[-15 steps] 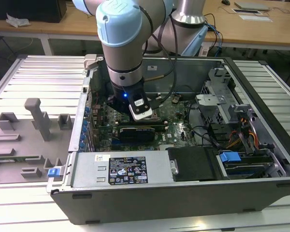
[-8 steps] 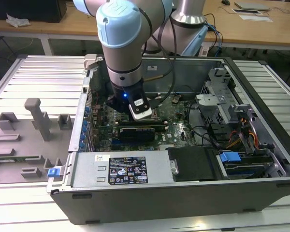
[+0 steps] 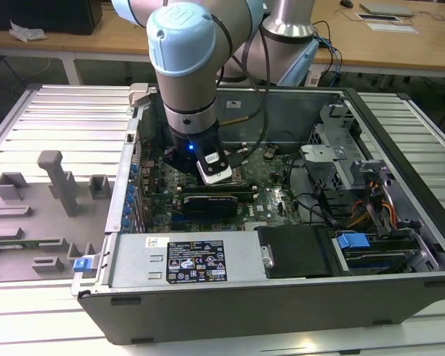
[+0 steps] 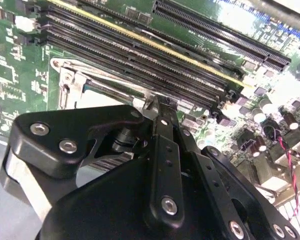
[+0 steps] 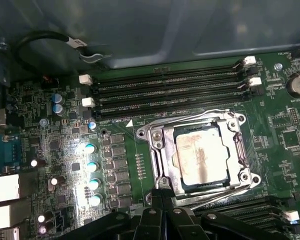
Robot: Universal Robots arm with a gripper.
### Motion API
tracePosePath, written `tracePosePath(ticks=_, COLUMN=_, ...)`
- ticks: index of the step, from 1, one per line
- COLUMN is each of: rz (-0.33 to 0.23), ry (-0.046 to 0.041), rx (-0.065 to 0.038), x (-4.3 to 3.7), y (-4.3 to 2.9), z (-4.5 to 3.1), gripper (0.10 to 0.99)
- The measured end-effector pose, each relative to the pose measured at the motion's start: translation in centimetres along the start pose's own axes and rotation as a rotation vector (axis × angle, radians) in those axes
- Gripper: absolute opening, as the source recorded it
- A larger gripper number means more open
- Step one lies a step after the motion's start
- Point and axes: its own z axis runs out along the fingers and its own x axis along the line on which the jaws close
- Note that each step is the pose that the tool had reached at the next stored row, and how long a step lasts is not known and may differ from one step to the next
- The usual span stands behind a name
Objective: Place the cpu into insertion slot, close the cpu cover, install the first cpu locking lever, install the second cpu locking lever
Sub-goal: 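Install the second cpu locking lever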
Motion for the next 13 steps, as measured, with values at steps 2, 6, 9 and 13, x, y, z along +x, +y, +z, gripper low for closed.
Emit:
tracePosePath(ticks=2, rz=0.000, ry=-0.0001, rx=0.000, x=-0.11, y=0.21, z=-1.08, gripper=0.106)
tracePosePath(ticks=6, rz=0.000, ry=-0.0009, rx=0.000, x=-0.38, y=0.73, z=-3.72, gripper=0.106)
tracePosePath(ticks=9, rz=-0.001, ry=-0.0018, rx=0.004, x=-0.49, y=0.95, z=-4.82, gripper=0.106)
tracePosePath(ticks=13, rz=-0.002, ry=-0.0050, rx=0.025, x=-0.57, y=1.12, z=-5.62, gripper=0.106)
